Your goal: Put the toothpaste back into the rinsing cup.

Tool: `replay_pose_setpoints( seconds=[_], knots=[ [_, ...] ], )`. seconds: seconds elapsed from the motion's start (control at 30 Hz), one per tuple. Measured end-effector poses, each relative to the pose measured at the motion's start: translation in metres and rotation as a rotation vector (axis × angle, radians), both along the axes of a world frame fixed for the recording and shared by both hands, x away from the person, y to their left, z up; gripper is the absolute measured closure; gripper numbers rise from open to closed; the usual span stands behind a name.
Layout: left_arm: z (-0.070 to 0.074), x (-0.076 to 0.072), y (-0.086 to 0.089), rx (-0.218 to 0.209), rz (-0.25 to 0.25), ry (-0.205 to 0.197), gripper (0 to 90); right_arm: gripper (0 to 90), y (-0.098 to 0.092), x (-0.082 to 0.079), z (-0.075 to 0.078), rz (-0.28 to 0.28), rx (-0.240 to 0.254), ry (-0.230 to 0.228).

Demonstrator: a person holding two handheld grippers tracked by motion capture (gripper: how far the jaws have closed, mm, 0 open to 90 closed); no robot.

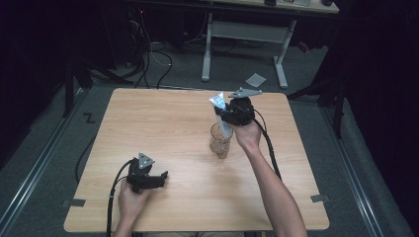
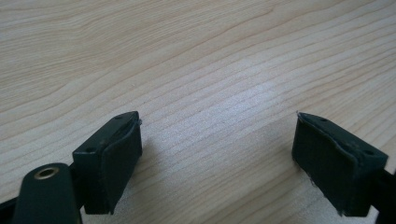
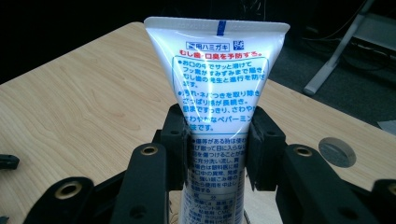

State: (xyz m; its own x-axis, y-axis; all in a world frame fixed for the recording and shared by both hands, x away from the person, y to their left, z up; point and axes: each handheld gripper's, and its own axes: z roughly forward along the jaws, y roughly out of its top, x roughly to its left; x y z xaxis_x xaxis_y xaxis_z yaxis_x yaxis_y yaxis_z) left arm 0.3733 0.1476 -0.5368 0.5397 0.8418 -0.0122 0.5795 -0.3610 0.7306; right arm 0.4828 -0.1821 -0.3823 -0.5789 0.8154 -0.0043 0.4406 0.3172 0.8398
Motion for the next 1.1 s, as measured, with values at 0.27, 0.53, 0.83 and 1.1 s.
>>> replay_pose_setpoints(
  seconds=[0.27, 0.53, 0.83, 1.1],
  knots=[
    [0.0, 0.0, 0.0, 0.0, 0.0, 0.0, 16.3, 64.6, 0.002, 0.002, -0.003, 0.0, -0.007, 0.006],
    [0.0, 0.0, 0.0, 0.0, -0.001, 0.001, 16.3, 64.5, 0.004, 0.004, -0.007, 0.001, -0.015, 0.018],
    [0.0, 0.0, 0.0, 0.0, 0.0, 0.001, 16.3, 64.2, 0.004, 0.005, -0.01, 0.01, -0.022, 0.031],
    [0.0, 0.0, 0.0, -0.001, 0.0, 0.001, 16.3, 64.1, 0.002, 0.004, -0.018, 0.007, -0.021, 0.05]
  ],
)
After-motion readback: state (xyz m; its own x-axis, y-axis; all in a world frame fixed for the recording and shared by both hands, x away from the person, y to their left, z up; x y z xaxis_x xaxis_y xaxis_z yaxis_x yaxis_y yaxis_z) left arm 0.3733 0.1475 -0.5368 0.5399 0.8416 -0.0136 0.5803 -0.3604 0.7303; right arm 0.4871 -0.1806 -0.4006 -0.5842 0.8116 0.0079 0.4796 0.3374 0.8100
